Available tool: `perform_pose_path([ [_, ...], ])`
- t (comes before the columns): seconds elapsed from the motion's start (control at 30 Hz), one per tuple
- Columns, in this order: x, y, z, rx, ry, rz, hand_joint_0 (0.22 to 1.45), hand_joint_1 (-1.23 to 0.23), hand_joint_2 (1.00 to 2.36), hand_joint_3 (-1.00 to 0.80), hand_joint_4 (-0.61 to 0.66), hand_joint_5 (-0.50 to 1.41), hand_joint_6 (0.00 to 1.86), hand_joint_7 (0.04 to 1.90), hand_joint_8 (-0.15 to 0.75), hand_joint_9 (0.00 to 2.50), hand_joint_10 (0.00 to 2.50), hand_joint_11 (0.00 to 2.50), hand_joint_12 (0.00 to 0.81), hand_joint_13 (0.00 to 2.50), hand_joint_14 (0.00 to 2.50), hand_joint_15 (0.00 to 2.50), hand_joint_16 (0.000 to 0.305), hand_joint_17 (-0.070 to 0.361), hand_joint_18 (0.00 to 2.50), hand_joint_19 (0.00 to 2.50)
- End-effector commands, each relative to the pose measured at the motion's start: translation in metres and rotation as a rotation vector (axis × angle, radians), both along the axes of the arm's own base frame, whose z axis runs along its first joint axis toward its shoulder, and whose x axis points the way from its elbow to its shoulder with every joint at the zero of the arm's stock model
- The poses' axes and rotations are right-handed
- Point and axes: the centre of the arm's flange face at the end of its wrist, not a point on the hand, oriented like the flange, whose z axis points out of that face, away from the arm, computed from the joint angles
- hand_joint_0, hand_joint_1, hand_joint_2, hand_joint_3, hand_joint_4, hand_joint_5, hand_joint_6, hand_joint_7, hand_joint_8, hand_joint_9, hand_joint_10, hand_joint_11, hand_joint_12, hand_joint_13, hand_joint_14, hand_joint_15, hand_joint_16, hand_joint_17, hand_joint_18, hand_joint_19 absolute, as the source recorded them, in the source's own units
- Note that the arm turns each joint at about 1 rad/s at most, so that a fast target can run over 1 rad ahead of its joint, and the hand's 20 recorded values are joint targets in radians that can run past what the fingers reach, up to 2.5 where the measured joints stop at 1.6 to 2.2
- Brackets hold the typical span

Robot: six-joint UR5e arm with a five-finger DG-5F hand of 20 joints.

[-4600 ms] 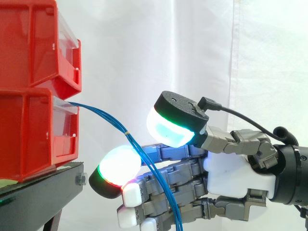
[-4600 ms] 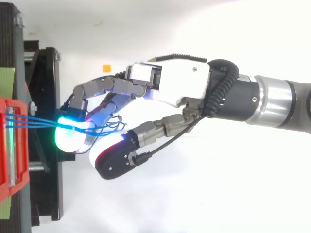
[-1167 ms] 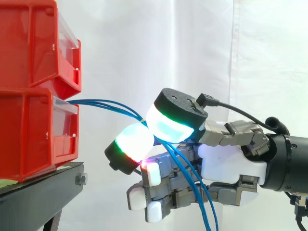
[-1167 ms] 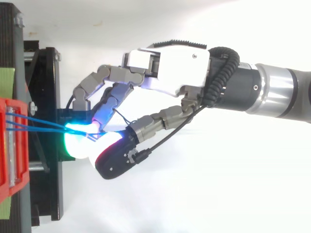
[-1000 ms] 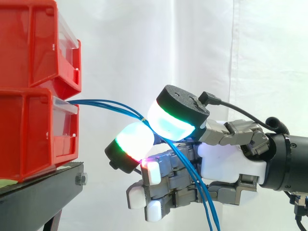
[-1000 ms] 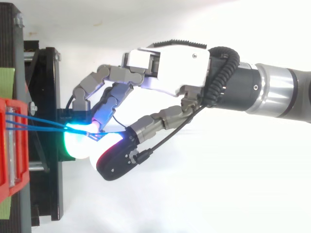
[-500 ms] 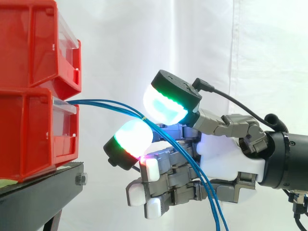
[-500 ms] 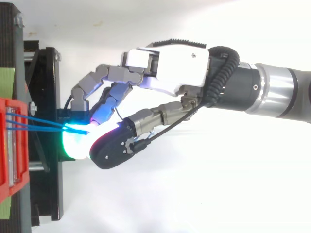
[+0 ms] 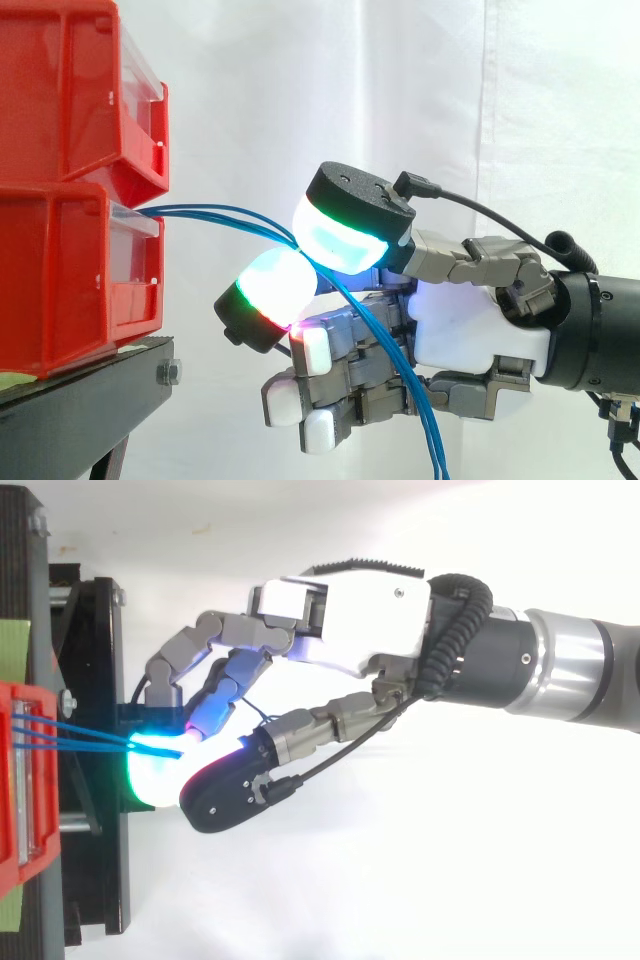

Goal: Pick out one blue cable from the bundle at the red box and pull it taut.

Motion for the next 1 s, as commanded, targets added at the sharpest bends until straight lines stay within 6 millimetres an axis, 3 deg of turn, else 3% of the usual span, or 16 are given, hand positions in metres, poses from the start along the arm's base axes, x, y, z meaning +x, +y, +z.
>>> perform_pose_path([
  [0.0, -0.0003, -0.0007, -0.0013, 0.0, 0.004, -0.001, 0.64, -0.77, 1.02, -0.31, 0.02, -0.13, 0.93, 0.84, 0.235, 1.02, 0.02, 0.67, 0.316, 0.88, 0.02, 0.52, 0.049, 0.111, 0.71, 0.69],
  [0.57, -0.005, -0.0023, -0.0056, -0.007, 0.053, 0.039, 0.73, -0.87, 1.0, -0.5, -0.12, -0.13, 0.95, 0.95, 0.23, 1.06, 0.02, 0.68, 0.309, 0.91, 0.02, 0.51, 0.048, 0.107, 0.79, 0.67],
  [0.8, -0.0052, -0.0035, -0.007, -0.007, 0.056, 0.038, 0.58, -0.83, 1.0, -0.5, 0.06, -0.12, 0.94, 0.81, 0.235, 1.09, 0.02, 0.67, 0.313, 0.92, 0.02, 0.52, 0.048, 0.109, 0.8, 0.67],
  [0.97, -0.0054, -0.0035, -0.006, -0.009, 0.056, 0.037, 0.45, -0.7, 1.0, -0.5, 0.12, -0.13, 0.9, 0.77, 0.268, 1.11, 0.02, 0.67, 0.359, 0.94, 0.02, 0.51, 0.059, 0.132, 0.83, 0.67],
])
